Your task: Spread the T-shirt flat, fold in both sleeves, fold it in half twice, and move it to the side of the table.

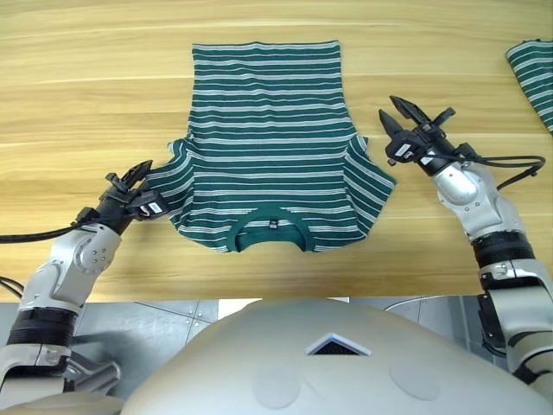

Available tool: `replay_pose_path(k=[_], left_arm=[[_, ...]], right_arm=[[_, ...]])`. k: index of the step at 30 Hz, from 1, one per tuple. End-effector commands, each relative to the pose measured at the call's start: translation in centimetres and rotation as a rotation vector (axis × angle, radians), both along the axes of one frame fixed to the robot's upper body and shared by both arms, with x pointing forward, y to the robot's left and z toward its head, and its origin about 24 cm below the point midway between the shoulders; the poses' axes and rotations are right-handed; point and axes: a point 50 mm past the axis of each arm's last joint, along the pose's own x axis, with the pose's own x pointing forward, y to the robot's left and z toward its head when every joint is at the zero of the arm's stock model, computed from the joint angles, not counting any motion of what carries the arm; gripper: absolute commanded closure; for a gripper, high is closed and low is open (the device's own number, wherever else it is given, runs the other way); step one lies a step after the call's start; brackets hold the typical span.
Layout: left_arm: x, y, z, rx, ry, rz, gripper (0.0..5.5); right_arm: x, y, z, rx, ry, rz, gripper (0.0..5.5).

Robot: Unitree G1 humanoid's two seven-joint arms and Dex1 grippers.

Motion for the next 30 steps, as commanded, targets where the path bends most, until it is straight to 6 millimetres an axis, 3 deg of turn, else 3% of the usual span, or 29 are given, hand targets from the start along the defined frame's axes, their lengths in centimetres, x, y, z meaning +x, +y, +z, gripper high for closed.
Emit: replay_pose_path(k=[1,10,16,30], left_arm=[[-4.4,-0.5,-4.2,0.010,0.244,0.024,4.81],[-4.1,-1.4,-3.7,-0.029,0.222,0.013,5.49],[-1.6,-3.1,-1.2,-0.231,0.017,-0.004,5.49],[1.4,-5.3,0.7,-0.463,-0.199,-0.012,5.49]], right_arm=[[0.2,-0.5,0.4,-0.002,-0.005,-0.010,4.13],[0.3,-1.0,0.8,-0.002,-0.018,-0.025,4.13],[0.0,-1.4,0.9,0.014,-0.025,-0.047,4.13],[-0.5,-2.3,0.6,0.015,-0.011,-0.078,4.13]])
